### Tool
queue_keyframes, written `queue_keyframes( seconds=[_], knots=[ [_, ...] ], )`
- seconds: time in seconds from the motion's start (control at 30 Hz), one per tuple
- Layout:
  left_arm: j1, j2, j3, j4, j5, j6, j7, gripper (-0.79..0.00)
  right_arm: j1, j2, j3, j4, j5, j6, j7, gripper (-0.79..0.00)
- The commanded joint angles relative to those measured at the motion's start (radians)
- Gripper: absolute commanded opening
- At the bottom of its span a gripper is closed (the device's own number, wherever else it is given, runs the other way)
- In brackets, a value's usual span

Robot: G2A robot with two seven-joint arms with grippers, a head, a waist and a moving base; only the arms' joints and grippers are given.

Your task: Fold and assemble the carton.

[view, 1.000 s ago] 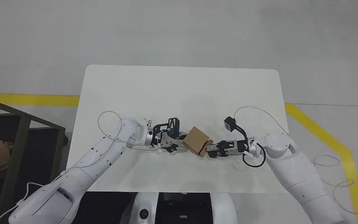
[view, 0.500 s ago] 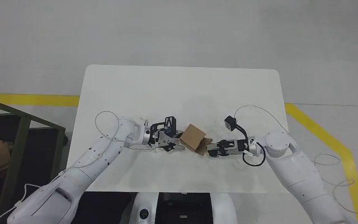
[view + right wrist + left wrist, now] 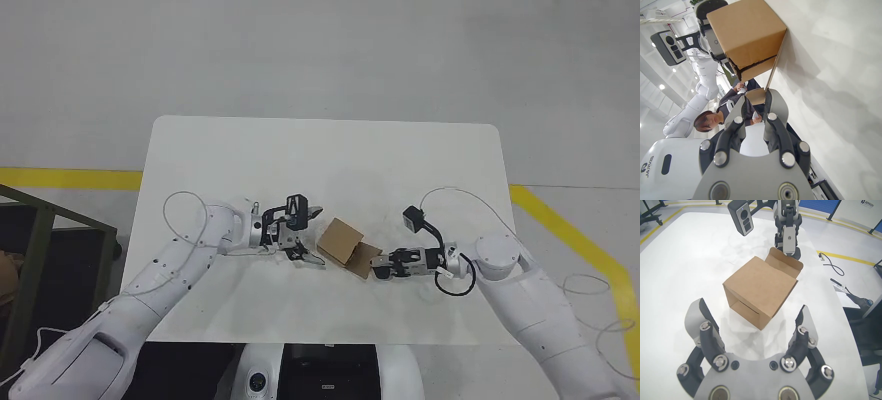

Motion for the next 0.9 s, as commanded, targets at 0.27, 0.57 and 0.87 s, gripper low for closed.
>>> queue_keyframes(
  seconds=[0.27,0.57,0.87],
  knots=[
    [-0.110,-0.030,0.102,0.078,0.204,-0.029,0.195,0.000,0.004,0.001,0.003,0.007,0.001,0.001,-0.002,-0.622],
    [-0.195,-0.068,0.207,0.189,0.332,0.005,0.364,0.000,0.005,0.002,0.006,0.010,0.001,0.007,-0.003,-0.625],
    [-0.240,-0.100,0.272,0.274,0.376,0.029,0.462,0.000,0.008,0.002,0.003,0.014,0.002,0.009,-0.005,-0.622]
  ],
)
